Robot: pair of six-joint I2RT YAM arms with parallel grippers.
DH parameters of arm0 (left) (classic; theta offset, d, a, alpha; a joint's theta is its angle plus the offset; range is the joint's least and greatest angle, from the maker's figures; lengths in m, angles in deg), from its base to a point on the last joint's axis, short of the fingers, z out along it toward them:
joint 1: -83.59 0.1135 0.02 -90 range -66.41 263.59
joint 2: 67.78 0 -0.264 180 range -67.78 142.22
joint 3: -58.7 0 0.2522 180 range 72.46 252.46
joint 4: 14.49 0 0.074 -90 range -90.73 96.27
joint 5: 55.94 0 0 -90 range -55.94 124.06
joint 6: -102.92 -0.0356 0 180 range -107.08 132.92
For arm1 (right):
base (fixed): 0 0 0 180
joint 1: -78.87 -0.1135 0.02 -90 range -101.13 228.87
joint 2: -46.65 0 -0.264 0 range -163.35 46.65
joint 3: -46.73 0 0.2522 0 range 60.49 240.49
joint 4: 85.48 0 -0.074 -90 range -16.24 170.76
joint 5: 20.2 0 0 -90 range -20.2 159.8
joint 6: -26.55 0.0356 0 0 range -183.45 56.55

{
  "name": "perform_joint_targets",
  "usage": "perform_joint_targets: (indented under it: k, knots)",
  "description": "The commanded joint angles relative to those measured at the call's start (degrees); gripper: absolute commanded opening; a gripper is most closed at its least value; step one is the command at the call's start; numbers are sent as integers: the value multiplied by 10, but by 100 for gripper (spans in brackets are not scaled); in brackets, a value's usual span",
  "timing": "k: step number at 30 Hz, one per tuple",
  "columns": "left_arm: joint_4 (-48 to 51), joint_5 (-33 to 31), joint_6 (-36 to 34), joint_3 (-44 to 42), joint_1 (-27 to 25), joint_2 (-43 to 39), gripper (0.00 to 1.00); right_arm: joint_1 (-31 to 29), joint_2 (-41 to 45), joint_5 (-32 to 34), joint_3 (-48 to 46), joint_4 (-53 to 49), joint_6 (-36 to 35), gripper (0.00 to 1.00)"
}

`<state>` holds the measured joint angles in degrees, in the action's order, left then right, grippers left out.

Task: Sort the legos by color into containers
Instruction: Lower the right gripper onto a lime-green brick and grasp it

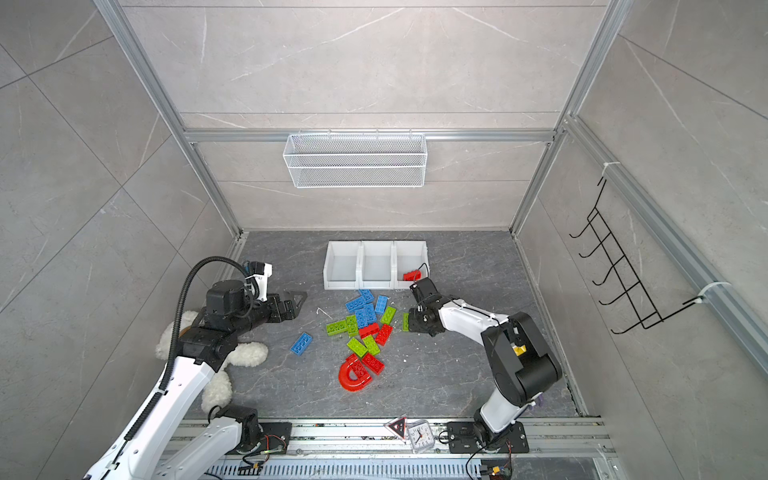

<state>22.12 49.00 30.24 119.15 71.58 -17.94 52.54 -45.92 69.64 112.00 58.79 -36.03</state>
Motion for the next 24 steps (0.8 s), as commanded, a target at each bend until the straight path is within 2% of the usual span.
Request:
perform_joint_targets:
  k: [1, 6, 12, 24]
  knots:
    - [1, -6, -11, 14, -4, -2, 100, -2, 42, 22, 3, -34, -7, 50]
    - [1, -8, -11, 12, -4, -3, 100, -21, 32, 18, 30, -39, -35, 55]
    - [3, -10, -12, 12, -4, -5, 100, -44, -25, 19, 77, -45, -43, 55]
    - [6, -16, -13, 14, -3, -4, 100, -49, -86, 41, 94, -51, -37, 54]
